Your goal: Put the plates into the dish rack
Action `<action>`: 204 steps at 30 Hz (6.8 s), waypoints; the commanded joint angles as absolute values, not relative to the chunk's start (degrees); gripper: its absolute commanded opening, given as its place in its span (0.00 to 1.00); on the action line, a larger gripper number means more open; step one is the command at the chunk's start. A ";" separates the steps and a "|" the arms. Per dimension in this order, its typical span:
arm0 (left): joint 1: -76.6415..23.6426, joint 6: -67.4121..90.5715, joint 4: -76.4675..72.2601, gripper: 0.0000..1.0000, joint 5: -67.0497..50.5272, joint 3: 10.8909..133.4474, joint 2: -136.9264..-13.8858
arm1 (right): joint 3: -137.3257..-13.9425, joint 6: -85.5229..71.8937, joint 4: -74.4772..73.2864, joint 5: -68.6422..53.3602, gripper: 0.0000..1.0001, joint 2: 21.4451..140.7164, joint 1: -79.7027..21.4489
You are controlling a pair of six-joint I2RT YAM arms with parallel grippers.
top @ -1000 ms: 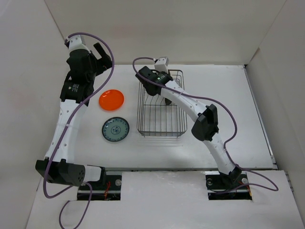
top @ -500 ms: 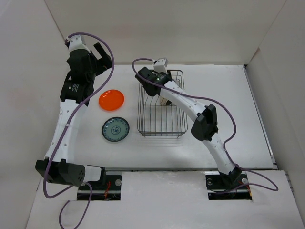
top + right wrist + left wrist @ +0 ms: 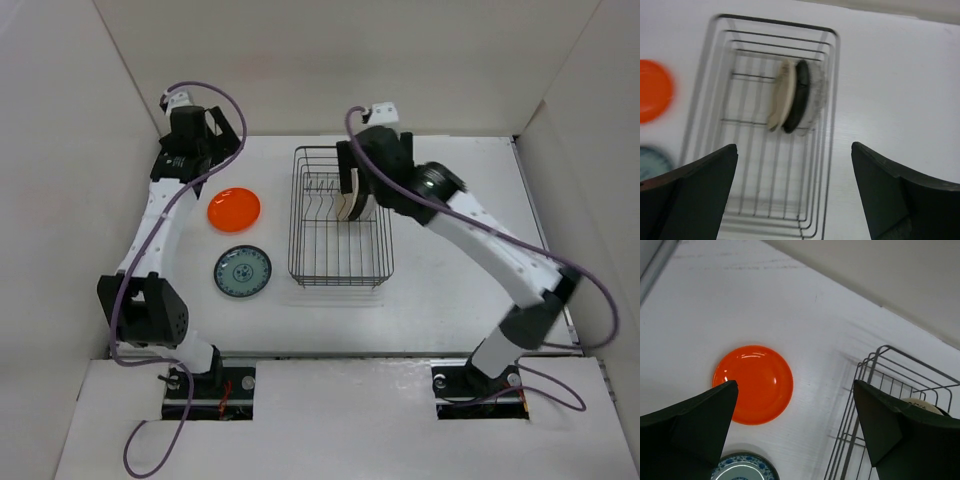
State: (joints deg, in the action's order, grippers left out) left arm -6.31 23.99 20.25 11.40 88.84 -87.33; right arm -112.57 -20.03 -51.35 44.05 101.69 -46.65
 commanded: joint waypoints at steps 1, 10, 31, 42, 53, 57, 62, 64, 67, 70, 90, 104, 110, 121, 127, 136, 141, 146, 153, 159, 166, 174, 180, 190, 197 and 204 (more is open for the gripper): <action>1.28 28.12 20.13 1.00 1.71 85.46 -87.01 | -102.25 -11.26 -33.52 20.05 1.00 87.13 -45.98; 10.11 32.78 12.30 1.00 -15.12 67.42 -90.34 | -91.49 -7.47 -25.66 8.18 1.00 74.80 -44.82; 10.11 43.15 -2.64 0.63 -14.07 57.39 -101.68 | -84.11 -6.94 -20.92 1.76 1.00 68.29 -41.40; 10.11 44.82 -2.11 0.31 -11.87 57.39 -104.23 | -85.25 -8.70 -23.12 4.39 1.00 67.77 -39.73; 10.11 45.97 -0.45 0.00 -12.39 60.02 -107.31 | -85.25 -9.23 -23.64 2.73 1.00 67.76 -38.06; 10.11 43.60 2.10 0.00 -10.20 62.39 -102.85 | -84.20 -10.45 -22.16 0.10 0.99 67.24 -36.74; 4.05 37.10 10.18 0.00 -1.68 71.70 -93.18 | -79.20 -12.48 -12.06 -11.84 0.99 66.63 -32.70; 1.51 32.27 11.51 0.00 -0.01 75.91 -88.52 | -78.49 -13.27 -9.15 -18.09 0.99 66.62 -30.95; -0.35 27.35 12.04 0.00 -0.17 78.04 -82.21 | -79.10 -13.27 -6.51 -23.27 0.99 68.72 -30.41; -0.35 25.32 9.94 0.00 -7.69 77.52 -76.40 | -80.77 -12.66 -3.70 -25.84 0.99 71.62 -29.19; -1.93 31.11 -13.35 0.00 -43.85 65.83 -68.12 | -92.10 -18.19 4.48 -35.68 0.97 93.06 -26.98; -1.93 35.77 -16.36 0.18 -47.56 63.81 -72.16 | -94.84 -27.41 7.12 -33.41 0.00 96.43 -31.46; 3.41 34.46 -4.42 1.00 -33.25 65.73 -73.64 | -92.97 -29.44 -6.78 0.98 0.00 90.62 -36.11; 6.94 34.45 13.45 1.00 -7.12 70.14 -76.46 | -116.27 -37.00 -49.04 51.33 0.00 109.68 -44.03; 8.26 33.93 14.50 1.00 -6.50 70.66 -76.99 | -118.21 -38.76 -51.58 55.36 0.00 112.23 -44.03; 8.26 33.93 15.64 1.00 -5.98 70.66 -77.52 | -120.23 -38.76 -51.07 51.59 0.00 116.10 -44.56; 8.26 33.93 15.64 1.00 -5.98 70.66 -77.52 | -120.23 -38.14 -49.40 49.75 0.00 116.63 -44.56; 8.26 33.93 15.64 1.00 -5.98 70.66 -77.52 | -123.30 -37.62 -48.16 48.08 0.00 120.40 -44.56; 8.26 33.93 15.64 1.00 -5.98 70.66 -77.52 | -125.24 -37.09 -48.16 46.23 0.00 125.41 -44.03; 8.26 33.93 15.64 1.00 -5.98 70.66 -77.52 | -125.24 -37.09 -48.16 45.70 0.00 126.47 -44.03; 8.26 33.93 16.25 1.00 -5.45 70.14 -78.05 | -124.54 -37.09 -48.16 44.38 0.62 125.95 -44.03; 8.26 34.45 19.42 1.00 -2.55 65.58 -75.78 | -124.54 -34.55 -48.08 44.91 0.75 117.18 -44.56; 8.26 39.46 22.24 1.00 0.97 52.40 -62.42 | -120.07 -26.29 -40.71 38.78 0.87 107.33 -46.40; 8.79 43.95 24.62 0.99 -3.06 37.99 -55.90 | -114.09 -16.27 -34.81 25.50 0.93 96.69 -48.78; 5.46 49.21 22.59 0.97 -5.71 31.13 -58.45 | -106.62 -13.62 -28.92 17.59 0.94 88.69 -48.78; 5.45 53.52 19.96 0.87 -7.29 24.98 -59.06 | -101.34 -13.10 -25.14 15.73 0.97 82.54 -48.78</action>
State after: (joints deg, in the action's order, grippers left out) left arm 5.63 50.39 21.78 -6.26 27.51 -59.20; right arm -101.34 -14.28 -31.33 17.58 86.41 -48.73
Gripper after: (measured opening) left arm 0.875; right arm 0.967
